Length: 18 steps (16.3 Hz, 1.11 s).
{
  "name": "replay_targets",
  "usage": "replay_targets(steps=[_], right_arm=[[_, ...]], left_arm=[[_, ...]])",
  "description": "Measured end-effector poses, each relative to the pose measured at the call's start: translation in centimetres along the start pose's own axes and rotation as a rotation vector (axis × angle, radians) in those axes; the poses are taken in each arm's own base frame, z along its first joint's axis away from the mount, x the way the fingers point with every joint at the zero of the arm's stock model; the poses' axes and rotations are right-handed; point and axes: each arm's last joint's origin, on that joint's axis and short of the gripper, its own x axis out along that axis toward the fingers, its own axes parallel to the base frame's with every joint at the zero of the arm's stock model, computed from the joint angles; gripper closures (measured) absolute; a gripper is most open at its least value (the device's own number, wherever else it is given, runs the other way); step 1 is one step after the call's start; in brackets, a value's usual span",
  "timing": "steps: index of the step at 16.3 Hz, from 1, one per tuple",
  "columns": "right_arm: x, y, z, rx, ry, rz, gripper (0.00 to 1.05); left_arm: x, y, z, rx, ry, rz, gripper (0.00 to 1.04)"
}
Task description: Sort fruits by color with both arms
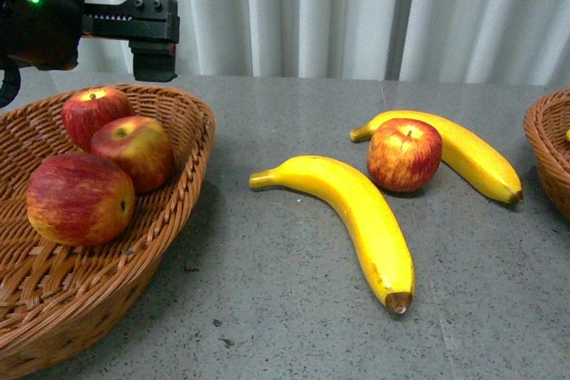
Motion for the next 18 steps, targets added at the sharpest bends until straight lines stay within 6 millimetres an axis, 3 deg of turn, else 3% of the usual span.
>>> replay_targets(steps=[5, 7, 10, 12, 18], right_arm=[[0.0, 0.0, 0.0, 0.000, 0.000, 0.000, 0.07], [0.0, 0.0, 0.0, 0.000, 0.000, 0.000, 0.07], [0.0, 0.0, 0.0, 0.000, 0.000, 0.000, 0.07], [0.0, 0.0, 0.0, 0.000, 0.000, 0.000, 0.07], [0.0, 0.0, 0.0, 0.000, 0.000, 0.000, 0.07]], left_arm=[[-2.9, -6.0, 4.3, 0.138, -0.212, -0.237, 0.07], [-1.9, -9.3, 3.6, 0.231, -0.182, -0.366, 0.07], [0.5, -13.3, 1.0, 0.341, -0.082, -0.503, 0.07], [1.5, -14.7, 0.8, 0.382, -0.092, -0.561, 0.07], [4.3, -16.1, 0.3, 0.433, -0.088, -0.635, 0.07]])
